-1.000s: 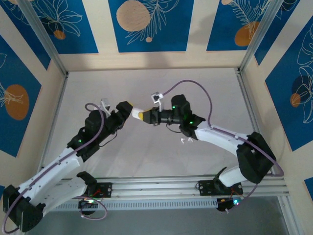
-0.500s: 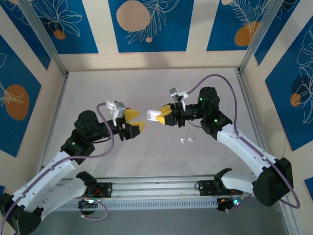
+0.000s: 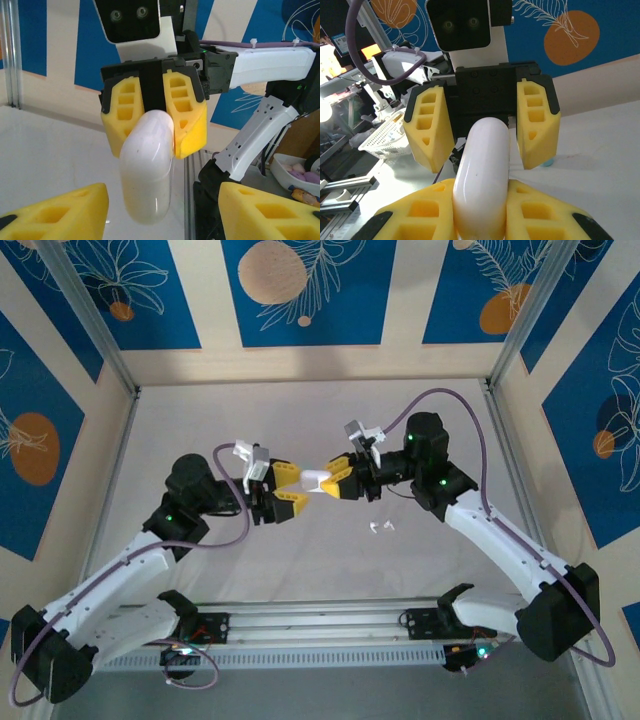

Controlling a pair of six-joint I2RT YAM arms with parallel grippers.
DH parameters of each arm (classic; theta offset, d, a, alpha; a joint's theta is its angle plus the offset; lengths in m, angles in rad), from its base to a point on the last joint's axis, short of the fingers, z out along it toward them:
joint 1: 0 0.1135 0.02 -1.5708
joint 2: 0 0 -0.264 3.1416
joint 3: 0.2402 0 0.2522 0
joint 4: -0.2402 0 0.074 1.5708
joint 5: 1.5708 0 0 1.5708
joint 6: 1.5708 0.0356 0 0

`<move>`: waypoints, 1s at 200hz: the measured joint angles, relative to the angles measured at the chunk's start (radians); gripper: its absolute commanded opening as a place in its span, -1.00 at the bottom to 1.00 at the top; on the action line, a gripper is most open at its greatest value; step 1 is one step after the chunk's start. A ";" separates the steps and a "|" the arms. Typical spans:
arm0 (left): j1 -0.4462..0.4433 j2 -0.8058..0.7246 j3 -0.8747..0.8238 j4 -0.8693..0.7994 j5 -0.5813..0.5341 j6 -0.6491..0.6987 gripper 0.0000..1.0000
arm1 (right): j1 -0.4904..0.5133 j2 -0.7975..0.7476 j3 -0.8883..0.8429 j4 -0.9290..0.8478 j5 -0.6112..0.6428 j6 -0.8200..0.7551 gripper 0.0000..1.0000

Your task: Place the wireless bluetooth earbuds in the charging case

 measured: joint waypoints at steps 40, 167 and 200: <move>0.000 0.019 0.015 0.044 0.022 -0.023 -0.01 | 0.008 0.014 0.008 -0.013 0.001 0.000 -0.70; 0.001 0.044 0.034 0.049 0.037 -0.024 0.02 | 0.020 0.020 0.012 0.038 0.016 0.046 -0.69; 0.001 0.043 0.034 0.024 0.027 -0.011 -0.04 | 0.019 0.022 0.012 0.042 0.024 0.050 -0.69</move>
